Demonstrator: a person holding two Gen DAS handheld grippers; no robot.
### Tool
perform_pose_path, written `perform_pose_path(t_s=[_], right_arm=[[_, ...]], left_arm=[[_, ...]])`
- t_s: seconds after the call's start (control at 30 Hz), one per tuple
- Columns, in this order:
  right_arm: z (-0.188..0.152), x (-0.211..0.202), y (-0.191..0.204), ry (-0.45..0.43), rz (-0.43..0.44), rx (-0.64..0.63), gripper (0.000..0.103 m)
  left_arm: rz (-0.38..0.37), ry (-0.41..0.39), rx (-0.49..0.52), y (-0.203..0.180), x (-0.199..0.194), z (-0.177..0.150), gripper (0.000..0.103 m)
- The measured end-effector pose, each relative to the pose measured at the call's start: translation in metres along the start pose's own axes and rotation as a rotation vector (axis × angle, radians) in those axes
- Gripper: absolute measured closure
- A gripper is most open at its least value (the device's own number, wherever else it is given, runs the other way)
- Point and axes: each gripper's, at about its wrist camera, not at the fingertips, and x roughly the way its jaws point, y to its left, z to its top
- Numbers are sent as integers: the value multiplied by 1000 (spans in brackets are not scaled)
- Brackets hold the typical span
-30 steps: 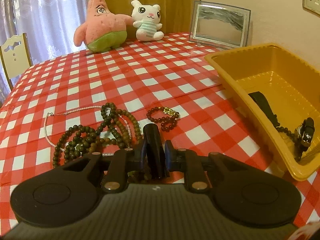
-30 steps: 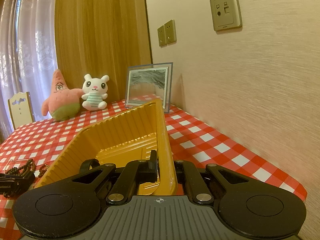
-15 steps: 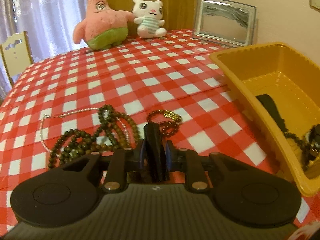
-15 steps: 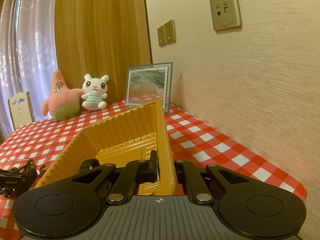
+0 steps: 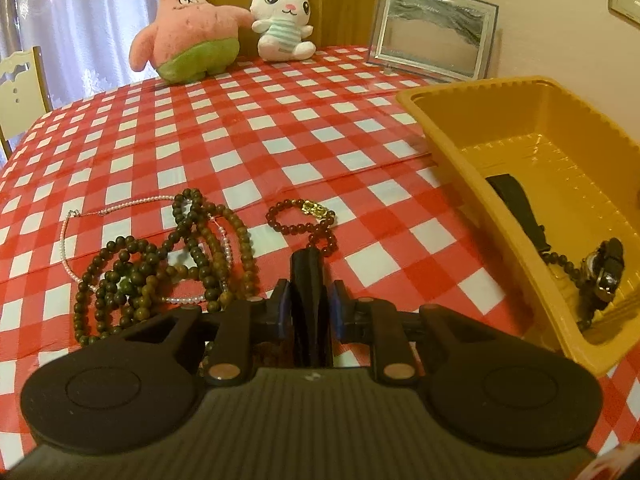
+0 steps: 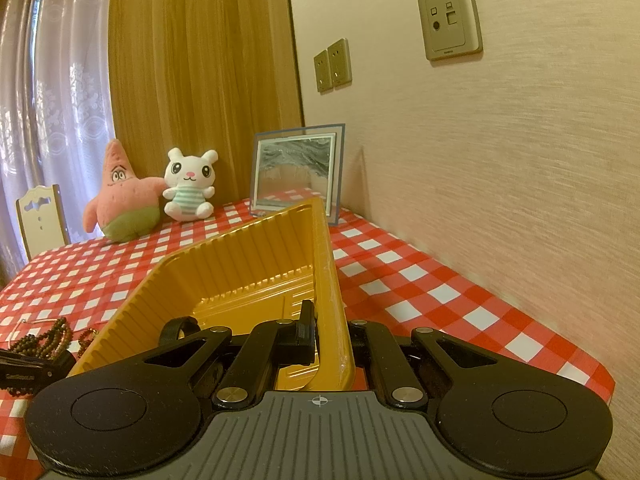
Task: Organize jewelry
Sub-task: 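Lift the black strap watch into the tray and open the left tool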
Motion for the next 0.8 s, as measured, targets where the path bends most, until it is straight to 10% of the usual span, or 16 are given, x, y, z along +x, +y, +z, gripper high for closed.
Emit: perform_pose_path(t_s=[0.5, 0.8], right_arm=[[0, -3, 3, -7, 8, -1, 98], [3, -5, 3, -13, 16, 1, 98]], left_arm=[[-58, -96, -39, -6, -35, 10, 86], [-237, -184, 13, -48, -58, 36, 86]])
